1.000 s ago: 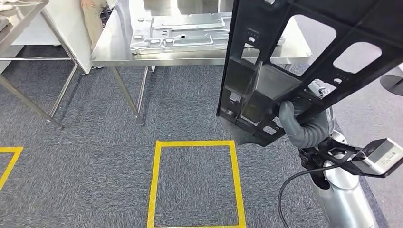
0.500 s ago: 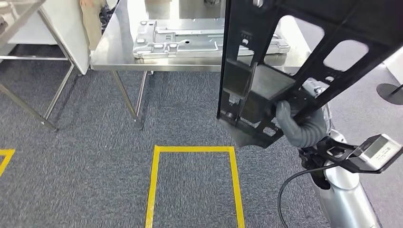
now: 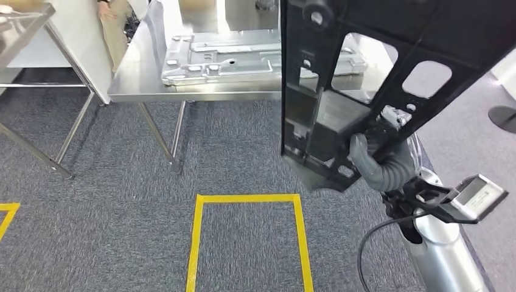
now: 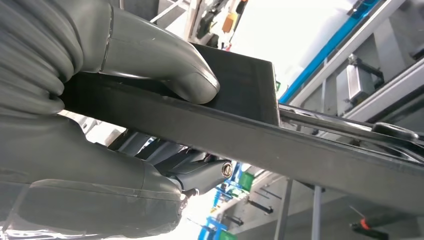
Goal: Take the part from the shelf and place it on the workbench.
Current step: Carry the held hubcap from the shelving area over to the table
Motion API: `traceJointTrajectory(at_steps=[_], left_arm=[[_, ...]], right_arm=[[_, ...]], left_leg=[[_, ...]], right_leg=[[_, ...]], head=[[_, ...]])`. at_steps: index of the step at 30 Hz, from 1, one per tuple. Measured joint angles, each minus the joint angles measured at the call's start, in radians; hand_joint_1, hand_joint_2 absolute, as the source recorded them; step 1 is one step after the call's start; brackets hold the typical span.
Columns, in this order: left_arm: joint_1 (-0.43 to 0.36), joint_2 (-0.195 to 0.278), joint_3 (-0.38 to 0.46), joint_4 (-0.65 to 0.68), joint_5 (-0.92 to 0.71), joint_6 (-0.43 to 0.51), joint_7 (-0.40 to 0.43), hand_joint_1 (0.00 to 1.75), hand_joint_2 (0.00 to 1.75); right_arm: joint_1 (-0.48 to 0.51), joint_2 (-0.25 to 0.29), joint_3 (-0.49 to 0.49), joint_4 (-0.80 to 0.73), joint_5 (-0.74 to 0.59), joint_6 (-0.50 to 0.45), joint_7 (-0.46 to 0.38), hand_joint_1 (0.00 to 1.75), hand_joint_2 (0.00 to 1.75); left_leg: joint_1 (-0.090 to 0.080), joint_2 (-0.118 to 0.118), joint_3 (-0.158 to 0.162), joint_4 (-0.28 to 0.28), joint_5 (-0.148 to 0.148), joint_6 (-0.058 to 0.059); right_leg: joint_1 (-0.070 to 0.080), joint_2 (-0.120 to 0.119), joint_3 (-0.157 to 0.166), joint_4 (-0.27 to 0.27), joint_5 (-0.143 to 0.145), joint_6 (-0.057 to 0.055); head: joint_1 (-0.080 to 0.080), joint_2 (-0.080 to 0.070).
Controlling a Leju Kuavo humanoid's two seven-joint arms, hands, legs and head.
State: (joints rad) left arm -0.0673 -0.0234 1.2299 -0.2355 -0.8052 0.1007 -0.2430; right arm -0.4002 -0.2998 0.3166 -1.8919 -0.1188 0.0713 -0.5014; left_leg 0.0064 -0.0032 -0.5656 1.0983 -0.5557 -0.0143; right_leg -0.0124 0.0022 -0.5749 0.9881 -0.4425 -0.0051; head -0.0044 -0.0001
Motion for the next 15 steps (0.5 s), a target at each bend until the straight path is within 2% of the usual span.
traceJointTrajectory(at_steps=[2, 3, 4, 5, 7, 8, 9, 10, 13, 15], left_arm=[[0.001, 0.0, 0.0, 0.0, 0.0, 0.0, 0.0, 0.0, 1.75], [0.003, -0.001, 0.0, 0.0, 0.0, 0.0, 0.0, 0.0, 1.75], [0.004, -0.001, 0.0, 0.0, -0.001, 0.0, 0.0, 0.0, 1.75], [0.005, -0.001, 0.0, 0.0, -0.002, 0.0, 0.0, 0.0, 1.75], [0.005, 0.0, 0.0, 0.0, -0.005, 0.0, 0.001, 0.0, 1.75], [0.005, 0.0, 0.0, 0.0, -0.007, -0.001, 0.002, 0.0, 1.75], [0.005, 0.001, 0.0, 0.0, -0.008, -0.001, 0.002, 0.0, 1.75], [0.004, 0.001, 0.0, 0.0, -0.009, -0.002, 0.003, 0.0, 1.75], [0.004, 0.002, 0.0, 0.0, -0.009, -0.002, 0.004, 0.0, 1.75], [0.003, 0.002, 0.0, 0.0, -0.007, -0.002, 0.003, 0.0, 1.75]], right_arm=[[0.002, 0.0, 0.002, 0.0, 0.0, 0.0, -0.001, 1.75, 1.75], [0.004, 0.0, 0.004, 0.0, 0.0, 0.0, 0.0, 1.75, 1.75], [0.005, 0.0, 0.005, 0.0, 0.001, 0.0, 0.001, 1.75, 1.75], [0.006, 0.0, 0.006, 0.0, 0.002, 0.0, 0.003, 1.75, 1.75], [0.007, 0.001, 0.006, -0.001, 0.006, -0.001, 0.007, 1.75, 1.75], [0.007, 0.001, 0.006, -0.001, 0.008, -0.002, 0.009, 1.75, 1.75], [0.006, 0.001, 0.006, -0.002, 0.01, -0.002, 0.011, 1.75, 1.75], [0.007, 0.002, 0.006, -0.002, 0.012, -0.002, 0.012, 1.75, 1.75], [0.009, 0.002, 0.003, -0.005, 0.018, -0.003, 0.013, 1.75, 1.75], [0.01, 0.001, -0.001, -0.006, 0.021, -0.003, 0.009, 1.75, 1.75]], left_leg=[[0.001, 0.0, -0.084, 0.144, -0.05, -0.005], [0.001, 0.0, -0.12, 0.193, -0.056, -0.006], [0.002, 0.0, -0.139, 0.204, -0.04, -0.006], [0.002, 0.0, -0.137, 0.173, -0.004, -0.003], [0.0, 0.0, -0.089, 0.035, 0.087, 0.007], [-0.003, 0.0, -0.063, -0.026, 0.115, 0.013], [-0.006, 0.0, -0.046, -0.065, 0.127, 0.018], [-0.008, -0.001, -0.039, -0.082, 0.125, 0.023], [-0.006, -0.002, -0.027, -0.094, 0.118, 0.04], [-0.003, -0.002, -0.014, -0.1, 0.113, 0.049]], right_leg=[[0.002, 0.0, 0.012, 0.0, -0.011, -0.006], [0.003, 0.0, 0.018, 0.0, -0.017, -0.006], [0.004, 0.001, 0.026, 0.0, -0.024, -0.006], [0.005, 0.002, 0.036, 0.0, -0.031, -0.005], [0.007, 0.003, 0.058, -0.001, -0.047, -0.002], [0.008, 0.004, 0.067, -0.001, -0.055, 0.003], [0.009, 0.004, 0.072, -0.002, -0.061, 0.008], [0.01, 0.005, 0.075, -0.001, -0.064, 0.014], [0.008, 0.005, 0.073, 0.018, -0.068, 0.031], [0.005, 0.004, 0.036, 0.091, -0.1, 0.041]], head=[[-0.002, 0.0], [-0.002, 0.0], [-0.002, 0.0], [-0.003, 0.0], [-0.003, 0.0], [-0.002, 0.0], [-0.002, 0.0], [-0.002, 0.0], [-0.001, 0.0], [0.001, 0.0]])
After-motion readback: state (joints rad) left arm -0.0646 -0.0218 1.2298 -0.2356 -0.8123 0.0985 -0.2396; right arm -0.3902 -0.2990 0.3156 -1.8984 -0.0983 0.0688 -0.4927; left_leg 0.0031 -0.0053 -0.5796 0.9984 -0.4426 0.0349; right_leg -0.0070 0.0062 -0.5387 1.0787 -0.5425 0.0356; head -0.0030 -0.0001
